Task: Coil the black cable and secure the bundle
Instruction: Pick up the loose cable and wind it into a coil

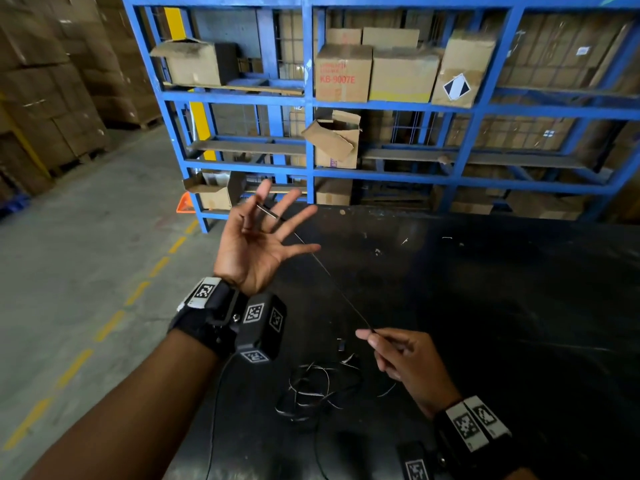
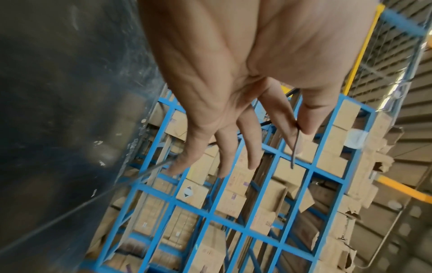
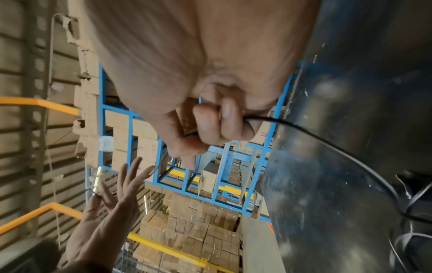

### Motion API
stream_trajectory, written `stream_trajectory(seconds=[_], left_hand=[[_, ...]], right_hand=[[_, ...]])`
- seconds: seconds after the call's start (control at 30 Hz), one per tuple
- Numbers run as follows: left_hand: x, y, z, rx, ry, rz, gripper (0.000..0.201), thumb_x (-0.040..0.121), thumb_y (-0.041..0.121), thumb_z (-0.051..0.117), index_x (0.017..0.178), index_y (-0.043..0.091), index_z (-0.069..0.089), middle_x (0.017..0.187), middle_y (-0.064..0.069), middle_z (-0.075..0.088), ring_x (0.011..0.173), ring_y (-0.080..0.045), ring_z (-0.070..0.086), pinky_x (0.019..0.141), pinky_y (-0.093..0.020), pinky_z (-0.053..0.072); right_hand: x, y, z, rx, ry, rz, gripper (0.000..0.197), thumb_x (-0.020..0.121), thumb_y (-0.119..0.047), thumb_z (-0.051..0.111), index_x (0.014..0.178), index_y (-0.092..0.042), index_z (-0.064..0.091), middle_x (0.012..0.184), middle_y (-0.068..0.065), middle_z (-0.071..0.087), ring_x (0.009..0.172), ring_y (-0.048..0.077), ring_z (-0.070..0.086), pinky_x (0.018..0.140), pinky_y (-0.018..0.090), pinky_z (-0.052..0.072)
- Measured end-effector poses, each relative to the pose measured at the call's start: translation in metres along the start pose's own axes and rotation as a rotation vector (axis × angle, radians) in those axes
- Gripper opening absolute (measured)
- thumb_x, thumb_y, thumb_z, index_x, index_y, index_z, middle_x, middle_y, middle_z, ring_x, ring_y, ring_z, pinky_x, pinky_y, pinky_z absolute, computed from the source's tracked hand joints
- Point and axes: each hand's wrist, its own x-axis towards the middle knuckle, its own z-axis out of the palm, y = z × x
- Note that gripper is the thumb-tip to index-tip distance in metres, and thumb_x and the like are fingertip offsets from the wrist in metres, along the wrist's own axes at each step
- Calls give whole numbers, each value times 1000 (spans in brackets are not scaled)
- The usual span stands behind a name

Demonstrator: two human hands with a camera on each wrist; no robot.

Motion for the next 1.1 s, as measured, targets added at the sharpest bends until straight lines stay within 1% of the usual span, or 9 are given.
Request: stream_trajectory(seconds=[0.4,0.53,0.57,0.6,0.63,0.73,0.87,0.97,1.1], left_hand=[[-5,5,3,834,-74,-119,36,100,25,62,125,0,72,133,5,74,133,-16,64,98,-45,56],[-10,0,16,1067,-282,-132,23,103,8,57,114,0,76,97,8,83,87,-2,77,75,-9,52],[-11,-2,19,1093,-323,-150,26,103,9,58,117,-5,74,103,-4,54,64,-15,70,63,-9,47],[-12,-3,21,1111,-373,-174,32,103,16,59,118,-9,73,56,22,45,53,-34,51,57,-13,42],[-11,-5,21,1114,-429,-200,39,103,25,61,119,-9,73,48,-8,54,52,-40,35,56,-15,39],[-12,-4,22,1115,-537,-302,44,96,52,63,125,22,77,73,-42,49,62,-50,38,59,-30,34],[-18,-3,23,960,-532,-450,36,105,30,55,130,12,72,90,5,81,112,-35,73,83,-53,37],[-21,1,23,565,-616,-520,31,101,31,61,125,17,74,139,-16,69,134,-47,59,104,-69,36],[-14,7,32,100,-705,-446,33,100,34,58,127,21,72,149,-22,59,144,-54,44,111,-83,24]], right_hand=[[15,-104,-27,-320,-100,-310,5,85,-10,77,88,-6,79,72,4,76,60,4,64,60,16,50],[40,-147,-31,-439,-96,-452,6,85,-6,77,91,-4,78,83,1,78,74,7,73,72,17,57],[46,-155,-30,-459,-91,-488,7,86,-7,77,92,-4,78,85,2,79,77,11,75,75,20,59],[53,-162,-28,-474,-90,-519,7,86,-7,76,93,-5,78,87,3,79,80,14,75,77,23,60],[59,-166,-27,-480,-92,-545,8,87,-8,76,94,-6,77,88,4,78,81,16,75,80,25,61],[75,-171,-24,-463,-109,-587,9,88,-8,75,96,-6,77,90,6,78,83,17,75,81,28,61],[86,-166,-22,-399,-110,-563,9,90,-9,73,96,-5,77,85,-2,77,76,4,71,71,16,54],[94,-155,-23,-309,-56,-510,11,90,-9,73,96,-1,77,68,-11,72,58,-2,61,58,11,44],[97,-128,-8,-51,-108,-344,12,88,-26,74,94,-16,79,69,16,67,56,10,56,54,26,40]])
